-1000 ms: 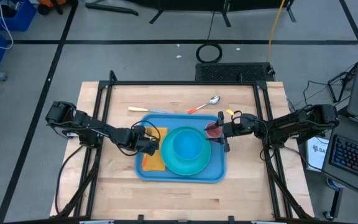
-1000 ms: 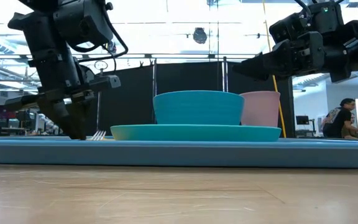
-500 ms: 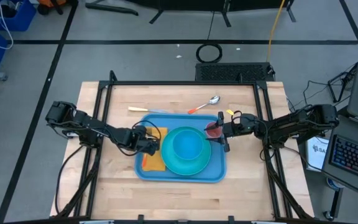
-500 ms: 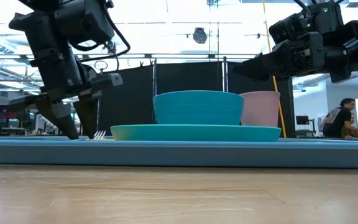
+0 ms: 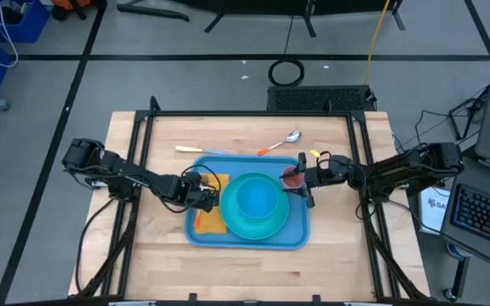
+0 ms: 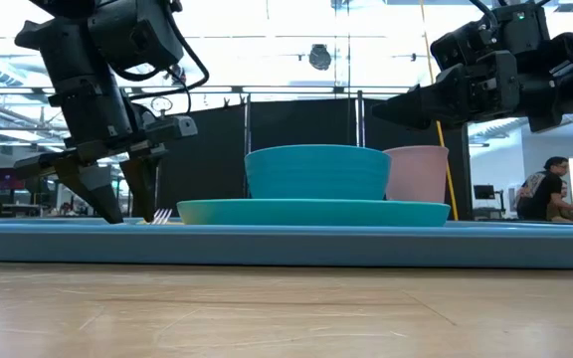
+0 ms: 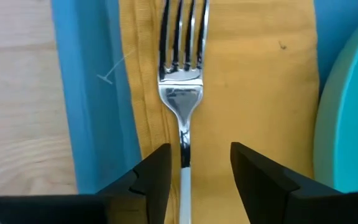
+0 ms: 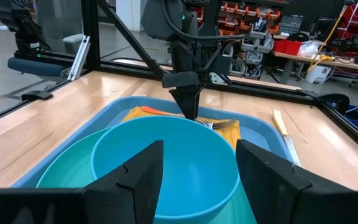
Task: Set up tray
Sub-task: Put the orange spoon on the yellow napkin
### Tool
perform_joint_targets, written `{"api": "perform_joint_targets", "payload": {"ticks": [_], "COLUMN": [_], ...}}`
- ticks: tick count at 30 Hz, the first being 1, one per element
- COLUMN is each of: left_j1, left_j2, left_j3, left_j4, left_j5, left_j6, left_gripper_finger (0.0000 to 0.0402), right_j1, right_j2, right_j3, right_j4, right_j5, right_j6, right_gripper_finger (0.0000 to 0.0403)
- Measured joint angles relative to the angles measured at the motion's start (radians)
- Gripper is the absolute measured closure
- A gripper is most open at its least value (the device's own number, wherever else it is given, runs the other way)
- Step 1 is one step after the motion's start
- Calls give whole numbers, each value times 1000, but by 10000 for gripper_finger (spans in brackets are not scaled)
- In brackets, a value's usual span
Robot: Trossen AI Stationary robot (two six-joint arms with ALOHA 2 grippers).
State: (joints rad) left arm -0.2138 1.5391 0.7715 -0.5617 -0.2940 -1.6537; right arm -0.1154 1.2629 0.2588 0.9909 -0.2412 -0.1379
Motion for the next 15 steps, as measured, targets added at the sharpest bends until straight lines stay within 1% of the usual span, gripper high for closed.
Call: {"api": "perform_joint_targets", "payload": {"ticks": [6, 15], "left_j1": [0, 0], "left_j2": [0, 0], "left_j3": [0, 0], "left_j4": [-27, -20], "left_j5": [-13, -39], "left_j6": [-51, -56], "left_gripper_finger": [231, 232], "right_j1": [0, 20], "right_j2": [0, 0], "right_j3": [0, 0], "right_j4": [0, 0], "right_j5": [0, 1], "right_j6": [3, -10], "right_gripper_finger": [209, 209]}}
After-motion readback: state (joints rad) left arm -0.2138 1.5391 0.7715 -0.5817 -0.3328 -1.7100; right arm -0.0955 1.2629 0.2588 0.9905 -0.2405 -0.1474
